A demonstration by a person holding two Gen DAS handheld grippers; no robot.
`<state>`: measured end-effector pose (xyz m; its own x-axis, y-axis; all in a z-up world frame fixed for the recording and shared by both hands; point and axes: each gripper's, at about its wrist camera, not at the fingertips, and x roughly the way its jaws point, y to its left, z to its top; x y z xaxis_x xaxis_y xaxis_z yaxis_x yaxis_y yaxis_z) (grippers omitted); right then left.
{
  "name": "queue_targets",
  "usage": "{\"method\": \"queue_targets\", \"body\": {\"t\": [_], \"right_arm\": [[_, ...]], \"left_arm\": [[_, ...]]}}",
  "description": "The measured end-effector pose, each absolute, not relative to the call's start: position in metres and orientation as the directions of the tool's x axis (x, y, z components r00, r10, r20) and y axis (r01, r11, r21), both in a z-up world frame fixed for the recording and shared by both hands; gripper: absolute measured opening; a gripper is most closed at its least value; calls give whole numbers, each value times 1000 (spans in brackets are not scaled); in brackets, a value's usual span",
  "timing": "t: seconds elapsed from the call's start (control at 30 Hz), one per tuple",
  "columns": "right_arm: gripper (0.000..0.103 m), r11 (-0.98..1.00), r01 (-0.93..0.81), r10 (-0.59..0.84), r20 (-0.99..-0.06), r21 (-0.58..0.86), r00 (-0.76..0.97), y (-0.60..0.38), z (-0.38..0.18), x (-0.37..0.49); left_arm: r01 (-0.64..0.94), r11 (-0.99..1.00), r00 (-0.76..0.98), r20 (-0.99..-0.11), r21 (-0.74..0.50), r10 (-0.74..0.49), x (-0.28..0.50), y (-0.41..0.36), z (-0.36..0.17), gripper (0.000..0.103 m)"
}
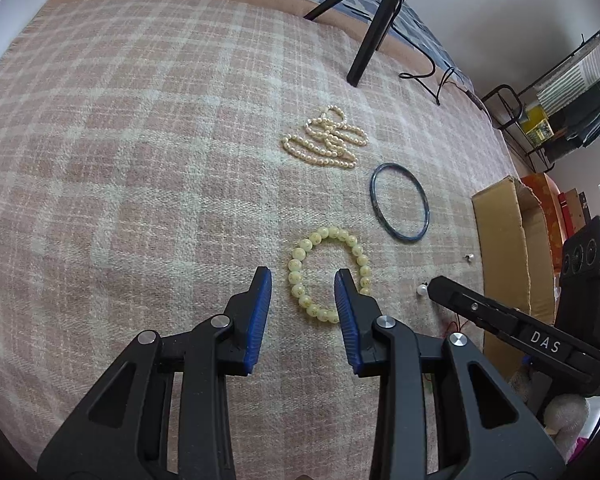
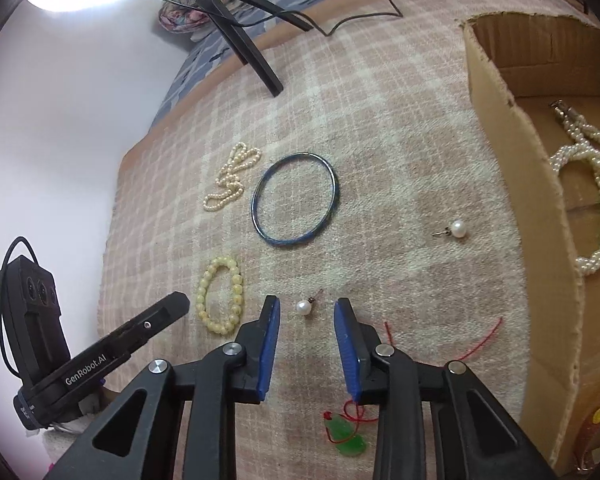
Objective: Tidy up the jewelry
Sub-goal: 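Close the left gripper on the yellow bead bracelet while the right gripper grasps the pearl earring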
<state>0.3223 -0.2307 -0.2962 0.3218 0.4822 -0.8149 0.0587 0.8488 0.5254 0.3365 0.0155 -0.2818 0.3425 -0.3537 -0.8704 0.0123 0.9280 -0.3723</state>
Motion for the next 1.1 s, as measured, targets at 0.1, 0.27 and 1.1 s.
{"method": "queue_targets", "body": {"t": [0.1,0.27,1.1], "right_arm": [[27,862,53,463,-825,505,323,-225,-296,326],[23,878,40,441,-839,476,319,-215,-300,332],[10,956,-164,287,-886,242,365,-187,-297,323]], "left_arm": [[16,930,336,-874,-367,-351,337,13,-286,33],[8,933,328,-880,-361,-343,340,15,-293,33],[73,978,379,-902,-194,-207,341,-5,-299,6]]}}
